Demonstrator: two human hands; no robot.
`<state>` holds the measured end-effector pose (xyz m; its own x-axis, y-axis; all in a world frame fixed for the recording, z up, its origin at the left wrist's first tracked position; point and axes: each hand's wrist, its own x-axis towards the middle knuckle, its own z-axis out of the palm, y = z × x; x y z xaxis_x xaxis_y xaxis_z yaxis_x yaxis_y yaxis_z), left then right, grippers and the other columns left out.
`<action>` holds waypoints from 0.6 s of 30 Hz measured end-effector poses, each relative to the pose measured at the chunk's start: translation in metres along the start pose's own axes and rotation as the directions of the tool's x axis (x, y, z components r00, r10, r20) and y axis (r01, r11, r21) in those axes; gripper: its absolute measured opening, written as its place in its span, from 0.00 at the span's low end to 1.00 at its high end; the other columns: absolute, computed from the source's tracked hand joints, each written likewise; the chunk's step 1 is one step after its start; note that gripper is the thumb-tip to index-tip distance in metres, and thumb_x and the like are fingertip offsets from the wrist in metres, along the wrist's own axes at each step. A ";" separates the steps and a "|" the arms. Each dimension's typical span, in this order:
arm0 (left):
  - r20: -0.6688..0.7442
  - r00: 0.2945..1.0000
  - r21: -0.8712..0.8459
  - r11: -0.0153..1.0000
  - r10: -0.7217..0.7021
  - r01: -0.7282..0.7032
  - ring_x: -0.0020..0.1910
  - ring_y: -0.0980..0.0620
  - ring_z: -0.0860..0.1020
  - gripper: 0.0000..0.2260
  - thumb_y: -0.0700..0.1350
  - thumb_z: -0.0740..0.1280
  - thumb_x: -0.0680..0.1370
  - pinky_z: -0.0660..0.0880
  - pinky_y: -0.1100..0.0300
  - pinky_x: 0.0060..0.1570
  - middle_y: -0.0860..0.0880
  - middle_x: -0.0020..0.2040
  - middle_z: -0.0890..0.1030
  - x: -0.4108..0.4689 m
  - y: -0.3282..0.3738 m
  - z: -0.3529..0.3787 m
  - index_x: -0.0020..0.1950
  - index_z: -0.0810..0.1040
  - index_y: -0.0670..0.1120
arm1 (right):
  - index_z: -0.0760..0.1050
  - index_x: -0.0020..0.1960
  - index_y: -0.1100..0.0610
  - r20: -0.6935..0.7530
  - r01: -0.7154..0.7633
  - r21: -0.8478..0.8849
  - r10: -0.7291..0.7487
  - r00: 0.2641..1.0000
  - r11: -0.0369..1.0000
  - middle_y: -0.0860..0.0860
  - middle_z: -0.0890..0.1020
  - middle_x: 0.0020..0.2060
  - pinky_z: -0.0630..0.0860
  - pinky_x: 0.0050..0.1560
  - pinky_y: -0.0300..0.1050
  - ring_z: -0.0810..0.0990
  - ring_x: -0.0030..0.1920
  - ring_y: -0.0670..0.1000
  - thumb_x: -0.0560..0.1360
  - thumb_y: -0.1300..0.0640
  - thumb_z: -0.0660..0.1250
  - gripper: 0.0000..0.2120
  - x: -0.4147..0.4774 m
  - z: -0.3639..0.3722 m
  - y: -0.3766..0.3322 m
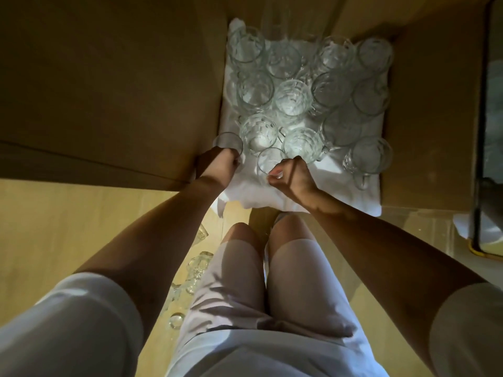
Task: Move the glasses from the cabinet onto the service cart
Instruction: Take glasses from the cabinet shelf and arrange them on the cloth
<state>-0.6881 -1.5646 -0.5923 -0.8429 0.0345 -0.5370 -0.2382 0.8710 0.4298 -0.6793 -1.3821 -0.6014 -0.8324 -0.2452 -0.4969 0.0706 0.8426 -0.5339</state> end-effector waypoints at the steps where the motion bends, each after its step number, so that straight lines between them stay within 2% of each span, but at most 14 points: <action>1: -0.006 1.000 0.027 1.000 0.003 -0.003 0.54 0.41 0.77 0.10 0.41 0.61 0.80 0.69 0.60 0.47 0.39 0.54 0.80 -0.005 0.001 -0.004 0.56 0.78 0.39 | 0.81 0.46 0.68 0.010 0.016 -0.027 -0.015 1.000 1.000 0.62 0.83 0.45 0.73 0.55 0.45 0.81 0.48 0.61 0.71 0.62 0.67 0.09 -0.004 -0.004 -0.004; 3: -0.047 0.999 0.116 0.993 0.029 -0.023 0.53 0.43 0.78 0.10 0.47 0.62 0.79 0.72 0.58 0.49 0.44 0.53 0.81 -0.018 0.006 -0.013 0.54 0.80 0.46 | 0.81 0.43 0.68 0.014 0.008 -0.018 -0.008 1.000 1.000 0.63 0.83 0.40 0.75 0.51 0.51 0.80 0.44 0.63 0.69 0.62 0.66 0.10 -0.015 -0.013 -0.013; 5: -0.051 0.998 0.140 0.990 0.037 -0.029 0.54 0.44 0.78 0.10 0.49 0.63 0.79 0.71 0.58 0.50 0.45 0.54 0.81 -0.033 0.015 -0.023 0.55 0.81 0.49 | 0.82 0.41 0.65 0.017 -0.029 -0.030 0.029 0.999 0.999 0.60 0.83 0.38 0.76 0.48 0.49 0.80 0.43 0.61 0.68 0.61 0.66 0.09 -0.027 -0.020 -0.019; 7: -0.045 0.999 0.159 0.987 0.022 -0.015 0.55 0.44 0.77 0.10 0.49 0.63 0.78 0.71 0.57 0.51 0.45 0.55 0.81 -0.053 0.029 -0.036 0.56 0.81 0.51 | 0.82 0.41 0.63 0.016 -0.095 0.017 0.095 0.995 0.995 0.60 0.84 0.40 0.78 0.44 0.45 0.81 0.44 0.57 0.67 0.60 0.68 0.07 -0.044 -0.033 -0.027; 10: -0.047 0.999 0.178 0.984 0.026 -0.018 0.54 0.44 0.78 0.10 0.52 0.64 0.77 0.75 0.56 0.50 0.47 0.55 0.81 -0.086 0.051 -0.062 0.54 0.81 0.54 | 0.82 0.44 0.58 0.041 -0.131 0.023 0.130 0.991 0.991 0.58 0.83 0.45 0.78 0.49 0.43 0.81 0.48 0.54 0.69 0.58 0.70 0.06 -0.072 -0.061 -0.044; 13: -0.057 0.998 0.178 0.984 0.032 -0.021 0.53 0.45 0.79 0.10 0.54 0.66 0.74 0.77 0.56 0.50 0.49 0.54 0.82 -0.119 0.074 -0.096 0.53 0.82 0.54 | 0.82 0.41 0.61 -0.033 -0.117 -0.010 0.116 0.993 0.993 0.56 0.84 0.42 0.77 0.51 0.44 0.82 0.47 0.54 0.70 0.57 0.68 0.08 -0.102 -0.093 -0.067; 14: -0.066 0.997 0.172 0.985 0.038 -0.026 0.53 0.45 0.79 0.10 0.54 0.67 0.74 0.78 0.55 0.51 0.49 0.54 0.82 -0.128 0.082 -0.108 0.52 0.82 0.55 | 0.82 0.39 0.61 -0.081 -0.108 -0.001 0.107 0.991 0.994 0.56 0.84 0.39 0.78 0.49 0.43 0.82 0.45 0.53 0.69 0.57 0.67 0.08 -0.112 -0.104 -0.075; 16: -0.098 0.994 0.160 0.986 0.051 -0.035 0.52 0.46 0.80 0.09 0.54 0.68 0.73 0.78 0.55 0.51 0.50 0.53 0.82 -0.143 0.097 -0.129 0.50 0.83 0.56 | 0.80 0.32 0.61 -0.218 -0.055 0.050 0.064 0.974 0.997 0.51 0.83 0.31 0.77 0.39 0.37 0.82 0.37 0.50 0.67 0.60 0.69 0.07 -0.126 -0.127 -0.087; 17: -0.116 0.991 0.155 0.987 0.061 -0.043 0.52 0.47 0.80 0.09 0.54 0.68 0.73 0.78 0.54 0.51 0.51 0.52 0.83 -0.149 0.104 -0.139 0.50 0.83 0.56 | 0.78 0.29 0.59 -0.259 -0.042 0.144 0.079 0.963 0.989 0.47 0.81 0.26 0.73 0.33 0.33 0.81 0.31 0.45 0.68 0.62 0.70 0.09 -0.133 -0.141 -0.090; 18: -0.131 0.989 0.151 0.987 0.067 -0.047 0.51 0.47 0.80 0.08 0.55 0.69 0.72 0.78 0.54 0.50 0.51 0.52 0.83 -0.155 0.110 -0.147 0.49 0.83 0.55 | 0.78 0.29 0.56 -0.231 -0.071 0.224 0.124 0.965 0.972 0.42 0.79 0.24 0.72 0.31 0.31 0.78 0.28 0.40 0.69 0.63 0.70 0.11 -0.140 -0.155 -0.095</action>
<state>-0.6545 -1.5461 -0.3544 -0.9129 0.0279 -0.4073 -0.1233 0.9323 0.3401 -0.6549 -1.3538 -0.3752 -0.9216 -0.0212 -0.3877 0.2511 0.7289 -0.6369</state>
